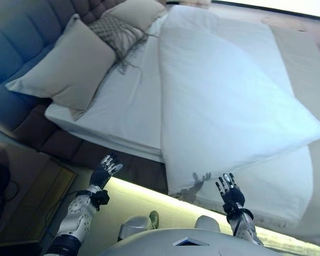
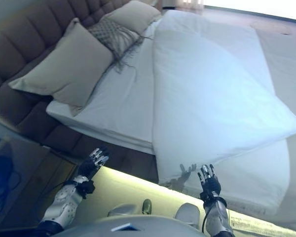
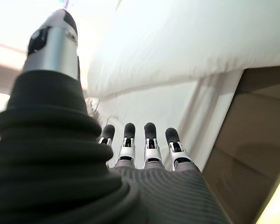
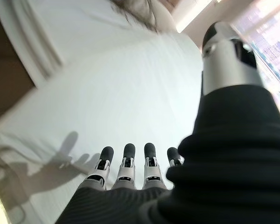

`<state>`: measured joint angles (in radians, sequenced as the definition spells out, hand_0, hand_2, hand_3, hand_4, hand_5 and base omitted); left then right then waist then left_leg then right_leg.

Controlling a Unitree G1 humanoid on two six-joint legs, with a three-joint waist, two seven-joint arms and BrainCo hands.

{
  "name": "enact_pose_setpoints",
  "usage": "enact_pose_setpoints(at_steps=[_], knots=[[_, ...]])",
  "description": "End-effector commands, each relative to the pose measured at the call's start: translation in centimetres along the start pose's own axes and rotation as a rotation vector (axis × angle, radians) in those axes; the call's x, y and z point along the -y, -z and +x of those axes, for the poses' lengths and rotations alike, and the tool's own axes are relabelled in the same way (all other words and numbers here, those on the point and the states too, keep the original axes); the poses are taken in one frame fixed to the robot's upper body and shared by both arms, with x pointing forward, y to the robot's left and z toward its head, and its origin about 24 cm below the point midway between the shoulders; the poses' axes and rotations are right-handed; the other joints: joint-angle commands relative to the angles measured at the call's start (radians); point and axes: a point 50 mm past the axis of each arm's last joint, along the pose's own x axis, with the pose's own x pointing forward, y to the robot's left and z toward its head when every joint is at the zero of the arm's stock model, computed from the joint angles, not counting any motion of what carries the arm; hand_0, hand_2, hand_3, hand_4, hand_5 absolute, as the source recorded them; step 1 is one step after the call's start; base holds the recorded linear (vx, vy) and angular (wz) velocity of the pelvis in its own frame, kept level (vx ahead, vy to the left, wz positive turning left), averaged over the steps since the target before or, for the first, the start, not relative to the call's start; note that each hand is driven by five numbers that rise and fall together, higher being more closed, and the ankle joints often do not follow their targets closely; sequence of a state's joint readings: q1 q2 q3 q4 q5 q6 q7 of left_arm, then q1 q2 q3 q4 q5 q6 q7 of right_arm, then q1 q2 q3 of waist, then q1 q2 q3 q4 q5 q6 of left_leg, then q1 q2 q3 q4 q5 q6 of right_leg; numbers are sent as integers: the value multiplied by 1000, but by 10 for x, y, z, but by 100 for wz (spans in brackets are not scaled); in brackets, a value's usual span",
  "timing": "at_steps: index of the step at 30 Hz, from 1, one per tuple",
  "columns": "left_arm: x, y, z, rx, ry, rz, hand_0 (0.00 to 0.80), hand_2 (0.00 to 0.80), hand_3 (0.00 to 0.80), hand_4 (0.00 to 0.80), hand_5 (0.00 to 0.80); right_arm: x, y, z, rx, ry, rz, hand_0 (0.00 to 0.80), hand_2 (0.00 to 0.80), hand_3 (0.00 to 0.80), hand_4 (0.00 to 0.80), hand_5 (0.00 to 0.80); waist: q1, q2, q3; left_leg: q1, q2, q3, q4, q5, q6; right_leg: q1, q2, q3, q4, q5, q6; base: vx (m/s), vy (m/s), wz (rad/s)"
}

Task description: Make the bed neatly

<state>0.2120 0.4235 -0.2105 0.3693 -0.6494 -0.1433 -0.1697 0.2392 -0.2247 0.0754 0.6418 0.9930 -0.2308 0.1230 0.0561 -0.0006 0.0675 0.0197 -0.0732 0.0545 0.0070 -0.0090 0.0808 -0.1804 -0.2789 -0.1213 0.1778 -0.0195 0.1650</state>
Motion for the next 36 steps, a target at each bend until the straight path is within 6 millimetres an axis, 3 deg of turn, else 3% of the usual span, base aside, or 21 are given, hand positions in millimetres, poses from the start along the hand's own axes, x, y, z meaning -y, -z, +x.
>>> enact_pose_setpoints(at_steps=[1, 4, 10, 13, 14, 16, 18, 21, 27, 30, 36], knots=[[-6, -35, 0, 165, 10, 23, 0, 0, 0, 0, 0, 2, -24, 5, 78, -25, -20, 0, 0, 0, 0, 0, -5, -27, 30, 65, 21, -57, 20, -119, -28, 12, 40, -26, -94, 204, 0, 161, -201, 4], [-13, -31, -7, 160, -19, 20, 0, 0, 0, 0, 0, 12, -18, -1, 60, -3, -15, 0, 0, 0, 0, 0, 5, -37, 17, 81, 48, -47, 17, -121, -40, 47, 49, -60, -116, 180, 13, 175, -220, 9], [-21, -27, -8, 146, -33, 3, 0, 0, 0, 0, 0, 33, -20, -9, 84, 83, 3, 0, 0, 0, 0, 0, -12, -39, -1, 87, 94, -38, 36, -117, -62, 74, 90, -51, -105, 123, 3, 133, -188, 12], [-15, -31, -3, 156, -6, 5, 0, 0, 0, 0, 0, 41, -36, -6, 132, 119, -6, 0, 0, 0, 0, 0, -17, -44, 21, 43, 113, -25, 175, -145, -78, 68, 98, -66, -85, 97, -19, 37, -140, 9], [-15, -29, -5, 150, -1, 6, 0, 0, 0, 0, 0, 44, -42, -5, 143, 136, -4, 0, 0, 0, 0, 0, -14, -40, 32, 16, 121, -27, 216, -122, -84, 75, 106, -68, -81, 92, -27, 84, -76, 23], [-11, -27, -4, 144, 17, 10, 0, 0, 0, 0, 0, 44, -53, 1, 168, 152, 46, 0, 0, 0, 0, 0, -7, -19, 45, 9, 149, -34, 132, -69, -101, 80, 117, -82, -80, 92, -31, 26, 40, 19], [-5, -36, 6, 175, 49, 22, 0, 0, 0, 0, 0, 41, -66, 10, 215, 157, 99, 0, 0, 0, 0, 0, 6, 6, 70, -58, 175, -73, 89, 23, -130, 72, 123, -81, -75, 71, -37, -168, 120, 20], [8, -62, 32, 237, 104, 28, 0, 0, 0, 0, 0, 37, -92, 29, 314, 218, 155, 0, 0, 0, 0, 0, 19, 39, 121, -124, 189, -37, 40, 23, -145, 25, 68, -119, -58, 67, -25, -235, 134, 25], [8, -74, 33, 241, 115, 68, 0, 0, 0, 0, 0, 48, -129, 31, 403, 297, 171, 0, 0, 0, 0, 0, 32, 37, 180, -171, 161, -16, 128, -28, -141, -51, -21, -140, 4, 102, 16, 32, 30, 18], [6, -81, 31, 252, 122, 78, 0, 0, 0, 0, 0, 63, -145, 26, 428, 319, 251, 0, 0, 0, 0, 0, 40, 33, 201, -201, 161, -12, 158, -42, -132, -64, -31, -139, 6, 110, 30, 46, -42, 3], [14, -97, 37, 299, 175, 101, 0, 0, 0, 0, 0, 67, -178, 26, 491, 313, 356, 0, 0, 0, 0, 0, 71, 41, 248, -282, 154, -38, 169, -25, -133, -105, -34, -151, 3, 117, 32, -53, -60, 6]])
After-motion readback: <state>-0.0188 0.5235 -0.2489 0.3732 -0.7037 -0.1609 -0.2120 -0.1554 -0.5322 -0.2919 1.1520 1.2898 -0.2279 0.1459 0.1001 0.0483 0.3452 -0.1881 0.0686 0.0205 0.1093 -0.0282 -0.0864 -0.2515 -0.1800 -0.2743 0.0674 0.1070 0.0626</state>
